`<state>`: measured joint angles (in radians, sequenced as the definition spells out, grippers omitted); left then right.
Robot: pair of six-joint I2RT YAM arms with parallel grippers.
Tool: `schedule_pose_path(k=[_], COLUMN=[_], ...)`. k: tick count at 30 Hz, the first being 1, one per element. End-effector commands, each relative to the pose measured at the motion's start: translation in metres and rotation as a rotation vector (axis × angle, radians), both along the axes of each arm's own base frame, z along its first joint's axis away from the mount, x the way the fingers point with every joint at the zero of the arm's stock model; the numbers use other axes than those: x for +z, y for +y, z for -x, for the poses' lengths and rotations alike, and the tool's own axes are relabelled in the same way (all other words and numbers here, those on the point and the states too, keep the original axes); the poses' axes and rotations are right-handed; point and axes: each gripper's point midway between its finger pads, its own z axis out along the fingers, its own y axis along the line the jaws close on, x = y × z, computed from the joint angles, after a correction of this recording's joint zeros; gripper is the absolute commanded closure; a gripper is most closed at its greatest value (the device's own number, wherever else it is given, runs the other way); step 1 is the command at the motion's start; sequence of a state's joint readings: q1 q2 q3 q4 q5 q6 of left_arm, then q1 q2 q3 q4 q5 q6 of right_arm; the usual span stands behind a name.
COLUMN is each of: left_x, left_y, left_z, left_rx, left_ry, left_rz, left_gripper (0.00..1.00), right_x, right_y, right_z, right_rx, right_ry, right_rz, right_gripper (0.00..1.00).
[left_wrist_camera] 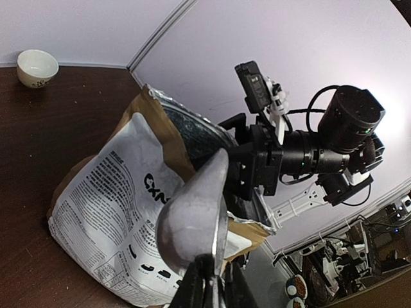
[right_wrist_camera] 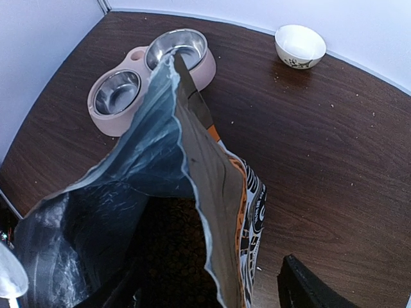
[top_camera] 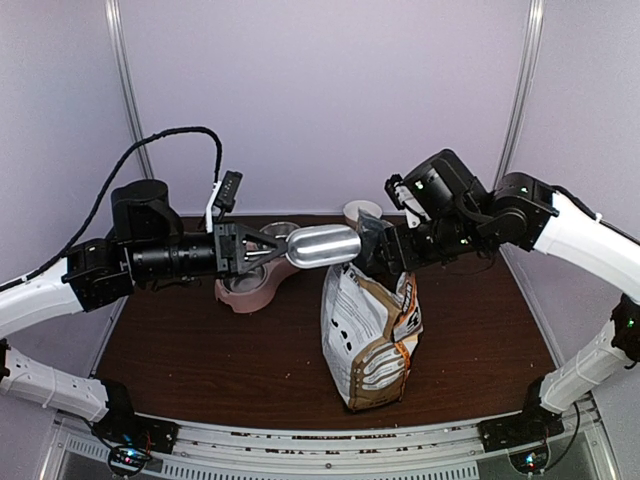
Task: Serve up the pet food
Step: Adjust the pet food bag at the center of the board.
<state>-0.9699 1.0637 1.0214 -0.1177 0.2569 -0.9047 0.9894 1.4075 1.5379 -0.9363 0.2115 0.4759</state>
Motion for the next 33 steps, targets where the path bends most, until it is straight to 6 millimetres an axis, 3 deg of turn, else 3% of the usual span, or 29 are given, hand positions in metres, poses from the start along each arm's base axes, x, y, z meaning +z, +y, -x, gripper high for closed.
schedule_pose_path(k=[1, 11, 20, 27, 33], left_x=[0.020, 0.018, 0.018, 0.018, 0.018], left_y=[0.001, 0.008, 0.013, 0.017, 0.019], left_z=[-0.001, 0.000, 0.001, 0.002, 0.002], left_rx=[0.012, 0.034, 0.044, 0.051, 0.060], left_ry=[-0.057, -0.063, -0.065, -0.069, -0.070], left_rz=[0.034, 0.031, 0.030, 0.030, 0.030], left_gripper=[1.00, 1.00, 1.00, 1.00, 1.00], right_x=[0.000, -0.011, 0.001, 0.008, 0.009], right_y=[-0.005, -0.027, -0.044, -0.038, -0.028], right_z=[-0.001, 0.001, 0.007, 0.003, -0.004], right_rx=[-0.024, -0.097, -0.133, -0.114, -0.095], right_ry=[0.001, 0.020, 0.011, 0.000, -0.016], right_rz=[0.065, 0.157, 0.161, 0.168, 0.150], right_gripper=[0.29, 0.28, 0.32, 0.65, 0.99])
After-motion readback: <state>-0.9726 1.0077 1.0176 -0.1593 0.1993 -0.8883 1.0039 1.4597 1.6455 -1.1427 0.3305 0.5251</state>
